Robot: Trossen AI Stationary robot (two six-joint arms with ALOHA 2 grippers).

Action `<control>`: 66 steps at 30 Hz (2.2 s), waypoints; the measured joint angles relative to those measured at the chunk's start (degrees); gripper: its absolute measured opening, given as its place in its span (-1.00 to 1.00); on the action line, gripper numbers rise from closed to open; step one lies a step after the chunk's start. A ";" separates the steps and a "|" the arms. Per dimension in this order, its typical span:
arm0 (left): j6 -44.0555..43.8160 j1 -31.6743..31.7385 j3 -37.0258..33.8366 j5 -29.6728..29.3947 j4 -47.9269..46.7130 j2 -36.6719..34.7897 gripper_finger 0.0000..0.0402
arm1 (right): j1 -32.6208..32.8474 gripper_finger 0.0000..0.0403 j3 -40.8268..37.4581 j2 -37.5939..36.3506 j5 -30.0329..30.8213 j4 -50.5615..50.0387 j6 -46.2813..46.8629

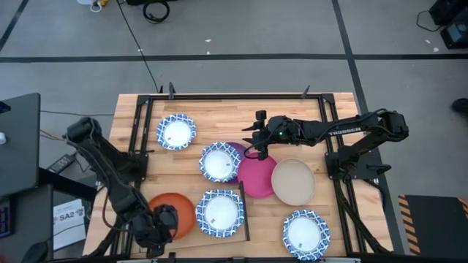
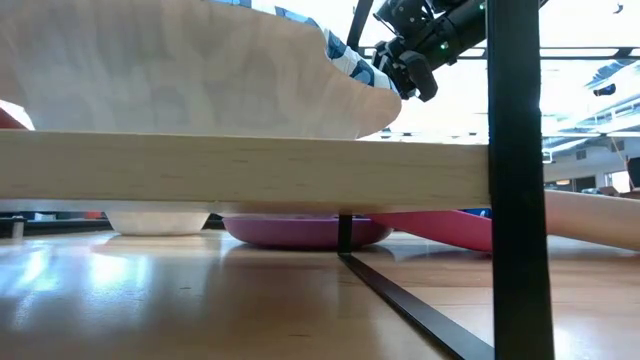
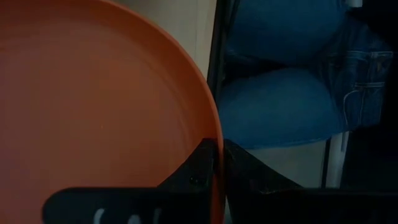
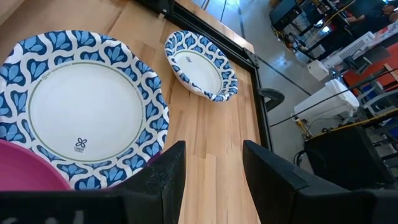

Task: Place and stack plates onto a shelf
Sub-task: Put the orange plate on the shelf, then stack the middle blue patterned bowl on top of the blue patterned bowl on the shelf

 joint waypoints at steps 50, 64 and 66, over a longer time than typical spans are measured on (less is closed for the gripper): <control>-3.10 0.13 -0.02 3.50 -0.39 1.84 -0.35 | 0.00 -0.18 0.00 0.00 0.00 0.00 -0.02; 1.38 1.79 -0.02 -0.33 -0.30 1.64 -0.35 | 0.00 -0.18 0.00 0.00 0.00 0.11 -0.02; 2.65 3.00 -0.02 -0.39 -0.26 1.26 -0.35 | 0.00 -0.18 0.00 0.00 0.00 0.30 -0.02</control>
